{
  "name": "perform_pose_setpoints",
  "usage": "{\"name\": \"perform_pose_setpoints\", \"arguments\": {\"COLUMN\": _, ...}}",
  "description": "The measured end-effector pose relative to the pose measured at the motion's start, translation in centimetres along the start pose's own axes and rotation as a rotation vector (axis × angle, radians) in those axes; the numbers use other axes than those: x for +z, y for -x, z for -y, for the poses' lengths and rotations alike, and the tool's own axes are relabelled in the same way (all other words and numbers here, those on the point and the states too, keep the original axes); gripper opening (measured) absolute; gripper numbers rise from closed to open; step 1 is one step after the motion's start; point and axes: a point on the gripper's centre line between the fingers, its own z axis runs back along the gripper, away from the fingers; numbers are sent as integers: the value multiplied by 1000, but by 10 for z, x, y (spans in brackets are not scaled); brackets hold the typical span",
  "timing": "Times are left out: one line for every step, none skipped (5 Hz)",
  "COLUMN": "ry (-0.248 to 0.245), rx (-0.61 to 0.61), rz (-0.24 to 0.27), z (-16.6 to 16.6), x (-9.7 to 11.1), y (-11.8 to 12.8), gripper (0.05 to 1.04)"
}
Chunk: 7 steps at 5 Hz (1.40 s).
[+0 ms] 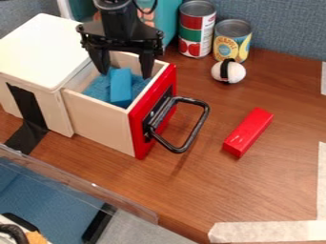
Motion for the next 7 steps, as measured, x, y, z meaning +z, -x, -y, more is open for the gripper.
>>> {"name": "perform_pose_setpoints", "arguments": {"ry": -12, "rx": 22, "rz": 18, "z": -4, "x": -4, "y": 0, "gripper": 1000}}
{"name": "perform_pose_setpoints", "arguments": {"ry": -17, "rx": 47, "rz": 34, "z": -8, "x": -8, "y": 0, "gripper": 1000}}
{"name": "perform_pose_setpoints", "arguments": {"ry": -17, "rx": 68, "rz": 62, "z": -11, "x": -13, "y": 2, "gripper": 1000}}
{"name": "perform_pose_setpoints", "arguments": {"ry": -15, "rx": 103, "rz": 92, "z": -17, "x": -17, "y": 0, "gripper": 1000}}
{"name": "perform_pose_setpoints", "arguments": {"ry": -14, "rx": 142, "rz": 139, "z": -19, "x": -26, "y": 5, "gripper": 1000}}
{"name": "perform_pose_setpoints", "arguments": {"ry": 15, "rx": 243, "rz": 237, "z": -25, "x": -30, "y": 8, "gripper": 1000}}
{"name": "perform_pose_setpoints", "arguments": {"ry": 40, "rx": 316, "rz": 271, "z": -25, "x": -30, "y": 6, "gripper": 1000}}
